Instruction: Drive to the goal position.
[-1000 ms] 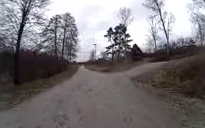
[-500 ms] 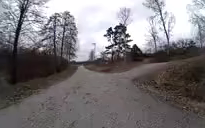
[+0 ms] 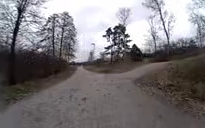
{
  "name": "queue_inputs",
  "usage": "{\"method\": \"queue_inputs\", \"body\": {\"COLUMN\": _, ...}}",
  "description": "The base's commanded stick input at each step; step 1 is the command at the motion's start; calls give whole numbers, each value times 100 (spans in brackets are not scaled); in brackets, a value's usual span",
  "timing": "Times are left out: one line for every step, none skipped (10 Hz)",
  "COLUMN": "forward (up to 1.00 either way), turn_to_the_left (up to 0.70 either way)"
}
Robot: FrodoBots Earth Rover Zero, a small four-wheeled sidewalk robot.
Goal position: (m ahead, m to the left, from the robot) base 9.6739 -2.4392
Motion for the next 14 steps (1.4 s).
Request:
{"method": "queue_inputs", "body": {"forward": 70, "turn_to_the_left": 0}}
{"method": "queue_inputs", "body": {"forward": 70, "turn_to_the_left": 0}}
{"method": "queue_inputs", "body": {"forward": 70, "turn_to_the_left": 0}}
{"method": "queue_inputs", "body": {"forward": 70, "turn_to_the_left": 0}}
{"method": "queue_inputs", "body": {"forward": 70, "turn_to_the_left": 0}}
{"method": "queue_inputs", "body": {"forward": 70, "turn_to_the_left": 0}}
{"method": "queue_inputs", "body": {"forward": 70, "turn_to_the_left": 0}}
{"method": "queue_inputs", "body": {"forward": 70, "turn_to_the_left": 0}}
{"method": "queue_inputs", "body": {"forward": 70, "turn_to_the_left": 0}}
{"method": "queue_inputs", "body": {"forward": 70, "turn_to_the_left": 0}}
{"method": "queue_inputs", "body": {"forward": 70, "turn_to_the_left": 0}}
{"method": "queue_inputs", "body": {"forward": 70, "turn_to_the_left": 0}}
{"method": "queue_inputs", "body": {"forward": 70, "turn_to_the_left": 0}}
{"method": "queue_inputs", "body": {"forward": 70, "turn_to_the_left": 0}}
